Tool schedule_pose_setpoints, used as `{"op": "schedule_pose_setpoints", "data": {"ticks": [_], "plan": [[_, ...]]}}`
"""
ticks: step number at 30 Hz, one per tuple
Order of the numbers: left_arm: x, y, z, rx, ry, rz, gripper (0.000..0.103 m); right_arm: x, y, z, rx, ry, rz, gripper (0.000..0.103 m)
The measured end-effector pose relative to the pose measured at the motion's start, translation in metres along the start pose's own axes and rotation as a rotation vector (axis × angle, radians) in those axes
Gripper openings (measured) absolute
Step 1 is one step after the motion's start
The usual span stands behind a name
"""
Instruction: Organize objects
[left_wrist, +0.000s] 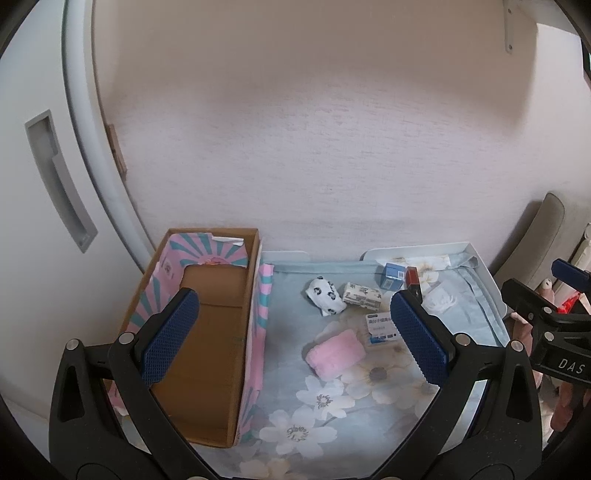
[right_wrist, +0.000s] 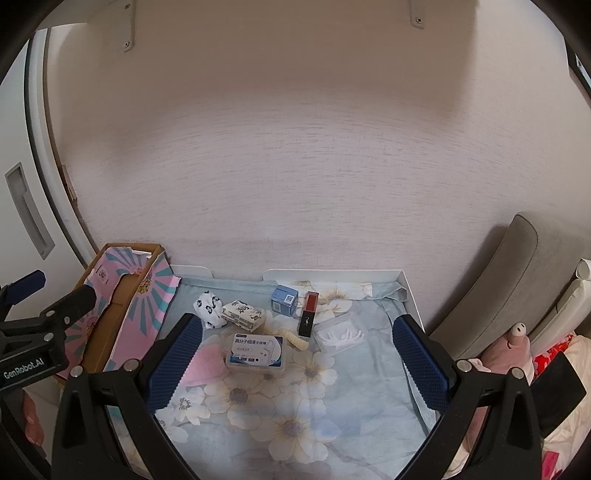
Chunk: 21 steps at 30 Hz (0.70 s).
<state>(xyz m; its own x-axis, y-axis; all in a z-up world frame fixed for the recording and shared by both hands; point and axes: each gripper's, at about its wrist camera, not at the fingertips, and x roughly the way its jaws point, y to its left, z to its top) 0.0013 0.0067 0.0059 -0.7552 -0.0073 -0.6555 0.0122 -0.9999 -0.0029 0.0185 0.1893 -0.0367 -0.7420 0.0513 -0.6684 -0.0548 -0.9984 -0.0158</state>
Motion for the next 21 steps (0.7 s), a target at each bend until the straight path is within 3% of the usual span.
{"op": "schedule_pose_setpoints", "data": {"ticks": [21], "plan": [[-0.009,-0.011,-0.003,0.031,-0.018,-0.002,0.103,-0.011,0.003,-0.009,-0.014,-0.025,0.009,0.103]]}}
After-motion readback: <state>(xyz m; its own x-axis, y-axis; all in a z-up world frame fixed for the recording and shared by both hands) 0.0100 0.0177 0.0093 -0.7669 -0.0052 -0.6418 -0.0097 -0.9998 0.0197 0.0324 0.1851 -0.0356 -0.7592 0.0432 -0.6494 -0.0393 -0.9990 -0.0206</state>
